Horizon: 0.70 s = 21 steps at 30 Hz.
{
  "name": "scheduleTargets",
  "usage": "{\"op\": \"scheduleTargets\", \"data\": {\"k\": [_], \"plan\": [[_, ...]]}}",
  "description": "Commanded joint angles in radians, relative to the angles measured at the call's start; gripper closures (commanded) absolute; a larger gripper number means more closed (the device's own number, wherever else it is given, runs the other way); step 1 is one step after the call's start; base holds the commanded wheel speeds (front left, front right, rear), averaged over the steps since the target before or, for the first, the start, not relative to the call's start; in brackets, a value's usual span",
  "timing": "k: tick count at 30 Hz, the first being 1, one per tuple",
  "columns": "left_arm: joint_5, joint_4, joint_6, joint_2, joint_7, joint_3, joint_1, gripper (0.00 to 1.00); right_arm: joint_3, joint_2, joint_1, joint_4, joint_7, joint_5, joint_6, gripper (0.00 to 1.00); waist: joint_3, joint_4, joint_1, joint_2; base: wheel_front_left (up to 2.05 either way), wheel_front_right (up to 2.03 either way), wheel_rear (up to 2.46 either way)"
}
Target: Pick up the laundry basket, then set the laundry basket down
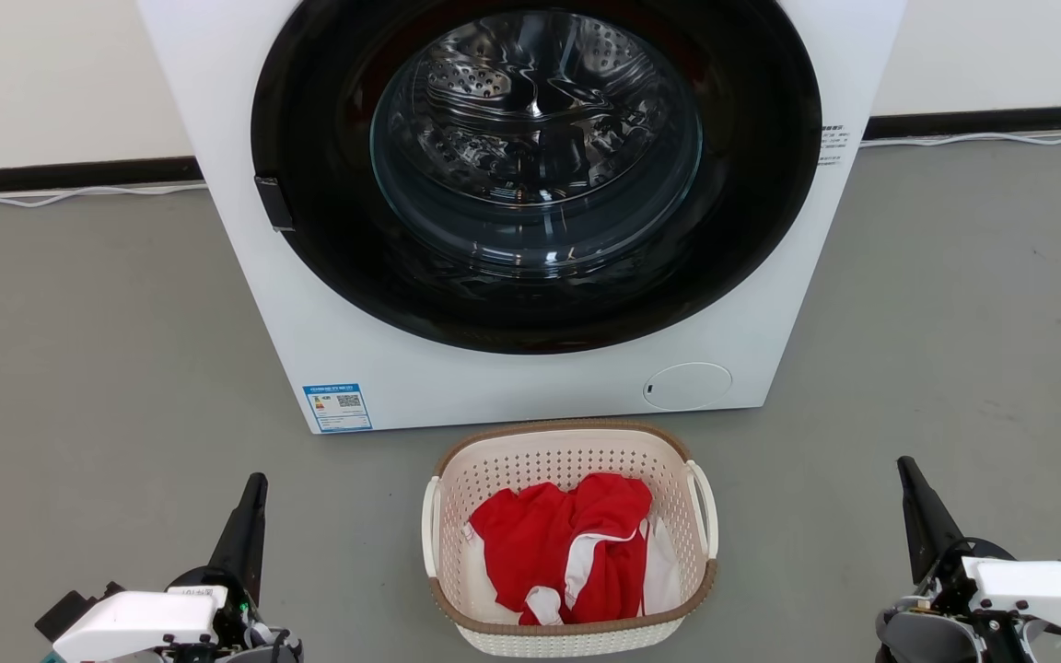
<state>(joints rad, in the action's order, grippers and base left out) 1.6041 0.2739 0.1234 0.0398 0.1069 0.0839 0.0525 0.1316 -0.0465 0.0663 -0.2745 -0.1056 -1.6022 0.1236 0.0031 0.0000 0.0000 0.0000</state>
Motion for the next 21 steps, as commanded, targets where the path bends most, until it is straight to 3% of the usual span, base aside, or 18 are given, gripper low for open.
{"op": "scheduleTargets", "data": {"k": [1, 21], "plan": [[0.005, -0.029, 0.007, 0.010, 0.006, 0.030, 0.055, 1.00, -0.018, -0.004, 0.042, 0.030, -0.007, -0.007, 0.007, 1.00, 0.000, 0.000, 0.0000, 0.0000, 0.00, 0.00, 0.00], [0.005, -0.029, 0.007, 0.010, 0.006, 0.030, 0.055, 1.00, -0.018, -0.004, 0.042, 0.030, -0.007, -0.007, 0.007, 1.00, 0.000, 0.000, 0.0000, 0.0000, 0.00, 0.00, 0.00]]}}
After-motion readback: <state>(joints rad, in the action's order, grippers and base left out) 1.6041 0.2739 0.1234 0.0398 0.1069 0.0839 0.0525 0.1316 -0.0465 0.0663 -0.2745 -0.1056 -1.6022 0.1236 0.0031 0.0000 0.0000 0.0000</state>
